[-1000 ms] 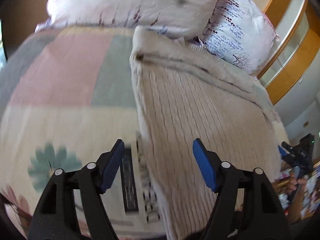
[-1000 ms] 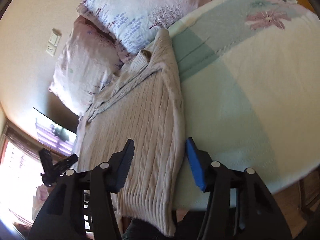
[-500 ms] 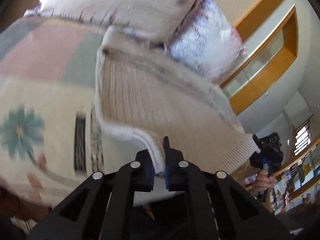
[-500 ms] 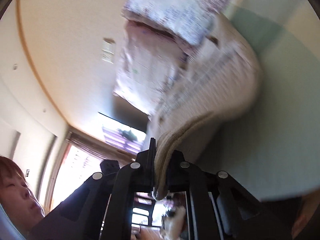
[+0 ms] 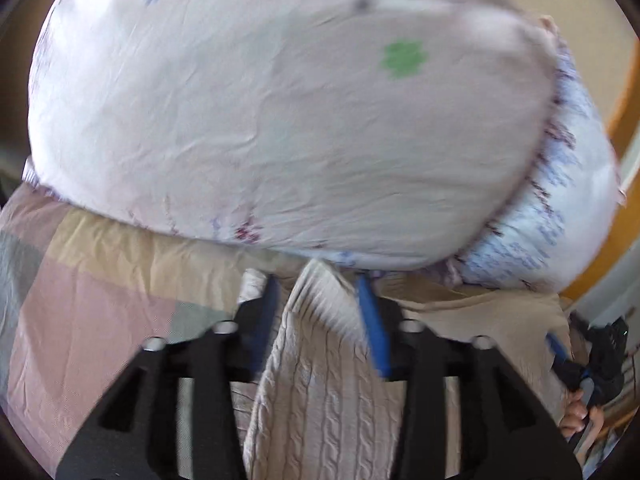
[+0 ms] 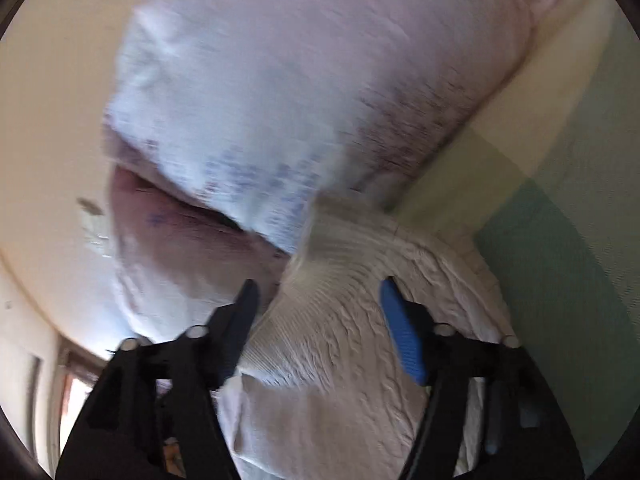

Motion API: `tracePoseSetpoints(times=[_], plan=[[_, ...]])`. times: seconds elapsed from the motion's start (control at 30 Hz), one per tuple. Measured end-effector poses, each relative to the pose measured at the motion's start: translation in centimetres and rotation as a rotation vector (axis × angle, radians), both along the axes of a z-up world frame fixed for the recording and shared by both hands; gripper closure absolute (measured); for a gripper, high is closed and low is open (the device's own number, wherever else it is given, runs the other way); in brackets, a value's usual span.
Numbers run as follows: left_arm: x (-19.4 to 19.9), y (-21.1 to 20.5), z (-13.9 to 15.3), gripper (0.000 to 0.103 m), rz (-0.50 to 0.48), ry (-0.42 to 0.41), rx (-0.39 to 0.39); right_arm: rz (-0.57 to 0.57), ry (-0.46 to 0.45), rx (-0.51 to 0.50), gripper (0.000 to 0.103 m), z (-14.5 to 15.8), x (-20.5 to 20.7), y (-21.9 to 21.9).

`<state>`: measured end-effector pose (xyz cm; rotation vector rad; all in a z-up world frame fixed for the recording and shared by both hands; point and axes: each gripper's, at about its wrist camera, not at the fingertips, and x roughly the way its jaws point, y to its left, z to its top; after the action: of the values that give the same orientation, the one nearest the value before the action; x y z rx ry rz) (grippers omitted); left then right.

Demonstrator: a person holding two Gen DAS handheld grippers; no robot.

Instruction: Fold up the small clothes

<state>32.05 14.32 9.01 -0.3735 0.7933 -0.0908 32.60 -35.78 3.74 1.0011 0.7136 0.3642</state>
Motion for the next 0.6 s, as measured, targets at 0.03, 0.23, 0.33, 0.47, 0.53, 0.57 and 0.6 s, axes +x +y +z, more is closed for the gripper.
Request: tracePoseSetpoints(times=[0.03, 0.23, 0.33, 0.47, 0.53, 0.57, 0.6], plan=[[-0.3, 0.7, -0.2, 0.041, -0.008, -0.012, -0.038, 0.023, 0.012, 0.014, 0.032, -0.6, -0.2, -0.4], [-2.6, 4.4, -3.9, 0.034, -0.112, 0.09, -0.16, 0.007, -0.112, -0.112, 0.01, 0.9, -3.7, -3.2], [-2.2, 4.2, -6.4, 0.037, -0.156, 0.172, -0.214, 0.032, -0.082, -0.056, 0.01, -0.3, -4.0, -3.9], [-2.0, 3.0, -8.1, 0.038, -0.166, 0.175, -0.234, 0.054, -0.045, -0.075, 0.01, -1.7, -4.1, -3.3], [-2.0, 2.9, -8.6, 0.06, -0.157, 0.179, -0.271, 0.08, -0.049, -0.106, 0.01, -1.8, -4.5, -2.6], [-1.8, 3.0, -8.8, 0.072, -0.138, 0.196, -0.303, 0.09, -0.055, -0.118, 0.01, -1.8, -4.8, -2.5], [-1.8, 3.4, -9.1, 0.076, -0.118, 0.2, -0.364, 0.1, -0.062, -0.13, 0.01, -1.7, -5.0, -2.3]])
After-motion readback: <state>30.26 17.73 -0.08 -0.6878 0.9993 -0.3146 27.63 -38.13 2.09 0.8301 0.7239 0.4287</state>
